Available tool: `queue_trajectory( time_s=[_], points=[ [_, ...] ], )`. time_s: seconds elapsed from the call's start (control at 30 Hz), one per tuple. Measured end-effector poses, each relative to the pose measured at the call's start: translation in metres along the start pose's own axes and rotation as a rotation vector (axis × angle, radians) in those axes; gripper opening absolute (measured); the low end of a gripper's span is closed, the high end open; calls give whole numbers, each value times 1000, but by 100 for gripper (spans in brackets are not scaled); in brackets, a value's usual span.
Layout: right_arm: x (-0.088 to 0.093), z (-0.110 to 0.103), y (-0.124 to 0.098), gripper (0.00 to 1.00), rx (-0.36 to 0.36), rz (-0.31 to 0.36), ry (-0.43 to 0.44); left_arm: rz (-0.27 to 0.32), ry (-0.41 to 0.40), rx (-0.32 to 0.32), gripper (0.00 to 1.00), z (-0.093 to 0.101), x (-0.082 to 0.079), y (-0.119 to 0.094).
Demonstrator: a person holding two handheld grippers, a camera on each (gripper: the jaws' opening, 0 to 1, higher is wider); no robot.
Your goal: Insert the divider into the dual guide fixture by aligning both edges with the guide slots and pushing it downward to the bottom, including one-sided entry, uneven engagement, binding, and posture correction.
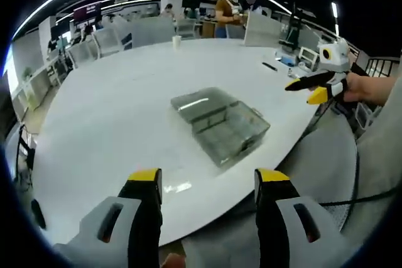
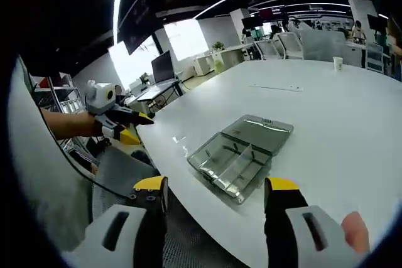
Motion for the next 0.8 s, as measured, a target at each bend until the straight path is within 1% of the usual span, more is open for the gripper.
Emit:
queue_trajectory(
  time_s=[0.17, 0.3, 0.37, 0.4, 0.5, 0.57, 0.67, 0.8],
  points=[
    [1, -1, 1, 62, -2, -4, -1, -15, -7, -5, 56, -6, 4, 4],
    [0, -3, 1, 63, -4, -7, -5, -30, 1, -8, 56, -9, 7, 8],
    [0, -3, 1, 63, -3, -13, -12, -49, 4, -12, 54, -11, 10, 11],
    [0, -4, 1, 63, -4, -16, -12, -61, -9, -12, 54, -13, 11, 12],
    [-1, -5, 1, 63, -3, -15, -17, -66, -15, -11, 53, -15, 11, 16],
    [-1, -5, 1, 63, -3, -16, -17, -80, -11, -15, 53, -16, 10, 21],
    [-2, -5, 1, 62, 4, -15, -20, -83, -28, -7, 53, -18, 7, 27],
    [-2, -6, 2, 62, 7, -19, -20, -96, -20, -6, 52, -18, 5, 35]
  ],
)
Point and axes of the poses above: the point that each gripper's makers call its tool centre point, and the gripper's own axes: y roughly forward along the fingers, z roughly to its right, x roughly out of its underside, the point moved 8 cm from there along -y, roughly backward along the fingers, and after that the axes turned 13 degrees about -x, right-handed, at the moved point
